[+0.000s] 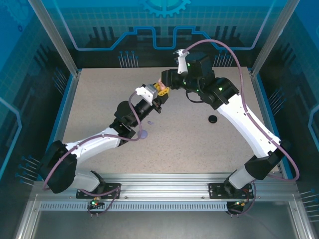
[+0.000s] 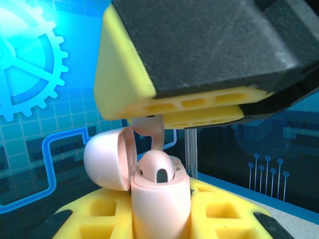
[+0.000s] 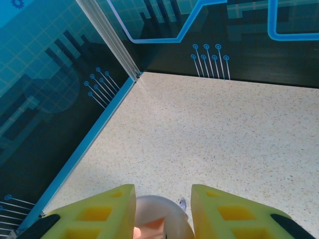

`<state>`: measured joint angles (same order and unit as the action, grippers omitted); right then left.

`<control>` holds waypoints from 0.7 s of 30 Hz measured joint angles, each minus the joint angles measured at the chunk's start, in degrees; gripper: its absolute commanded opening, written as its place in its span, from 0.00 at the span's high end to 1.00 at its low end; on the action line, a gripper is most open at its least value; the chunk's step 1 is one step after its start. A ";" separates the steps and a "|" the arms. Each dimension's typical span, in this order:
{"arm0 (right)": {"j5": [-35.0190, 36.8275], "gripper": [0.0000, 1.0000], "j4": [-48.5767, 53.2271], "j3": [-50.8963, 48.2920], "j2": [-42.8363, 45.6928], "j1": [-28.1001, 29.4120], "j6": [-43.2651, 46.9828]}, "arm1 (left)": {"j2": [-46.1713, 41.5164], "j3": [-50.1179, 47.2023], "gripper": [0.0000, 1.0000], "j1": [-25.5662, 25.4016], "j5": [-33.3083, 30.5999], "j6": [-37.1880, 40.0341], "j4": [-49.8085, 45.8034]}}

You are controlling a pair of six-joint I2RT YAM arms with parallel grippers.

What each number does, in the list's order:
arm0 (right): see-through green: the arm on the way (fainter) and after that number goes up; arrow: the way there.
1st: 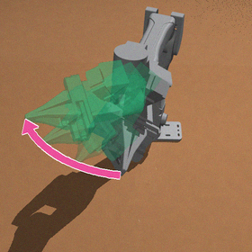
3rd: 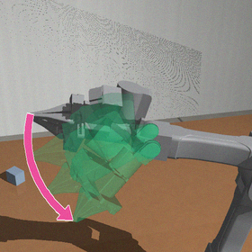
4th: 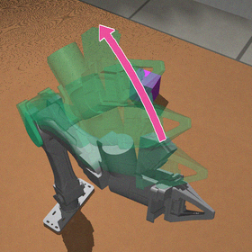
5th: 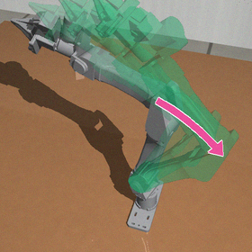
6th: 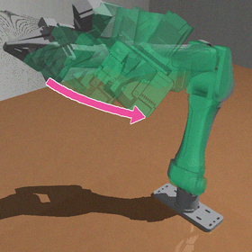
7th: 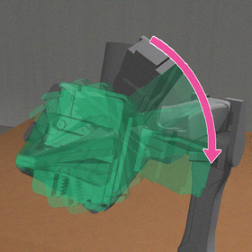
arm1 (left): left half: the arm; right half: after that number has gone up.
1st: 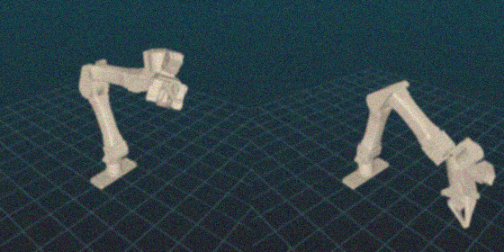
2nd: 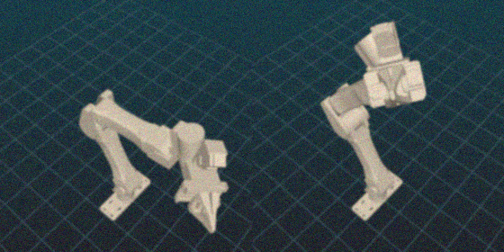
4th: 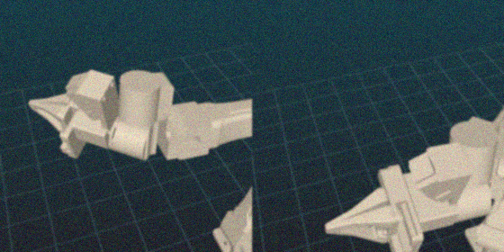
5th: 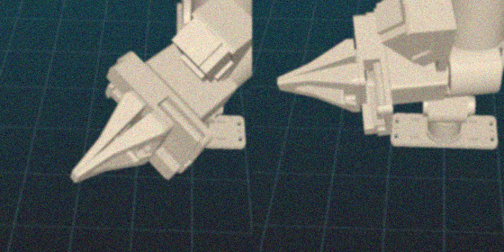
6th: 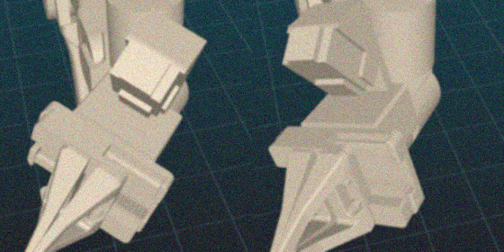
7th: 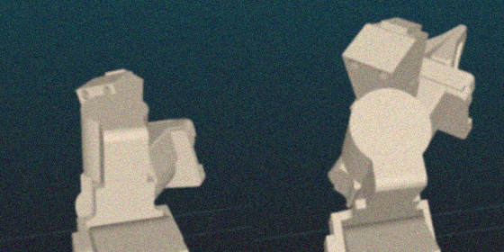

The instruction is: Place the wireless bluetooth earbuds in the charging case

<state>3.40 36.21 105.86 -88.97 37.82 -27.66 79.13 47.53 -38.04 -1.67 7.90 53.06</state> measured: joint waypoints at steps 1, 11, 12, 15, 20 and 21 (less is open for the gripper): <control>-0.26 0.66 -0.26 0.00 -0.20 0.00 -0.42 | 0.00 0.00 1.00 -0.02 0.00 -0.02 0.00; -1.31 0.71 -1.53 0.39 -1.68 -0.09 -2.69 | 0.00 0.00 1.00 0.00 -0.26 -0.02 0.04; -1.27 0.73 -1.51 0.39 -1.70 -0.13 -2.80 | 0.00 0.00 1.00 0.00 -0.26 -0.02 0.04; -0.87 0.78 -1.53 0.39 -1.68 -0.28 -3.02 | 0.00 0.00 1.00 0.00 -0.24 -0.02 0.04; -0.59 0.84 -1.57 0.39 -1.68 -0.39 -2.97 | 0.00 0.00 1.00 0.00 -0.24 -0.02 -0.02; -0.44 0.85 -1.57 0.37 -1.64 -0.42 -3.02 | 0.00 0.00 1.00 0.00 -0.22 -0.02 -0.02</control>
<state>2.96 34.63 106.24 -90.61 37.41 -30.68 79.13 47.53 -38.04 -1.89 7.88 53.04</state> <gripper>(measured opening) 0.168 0.224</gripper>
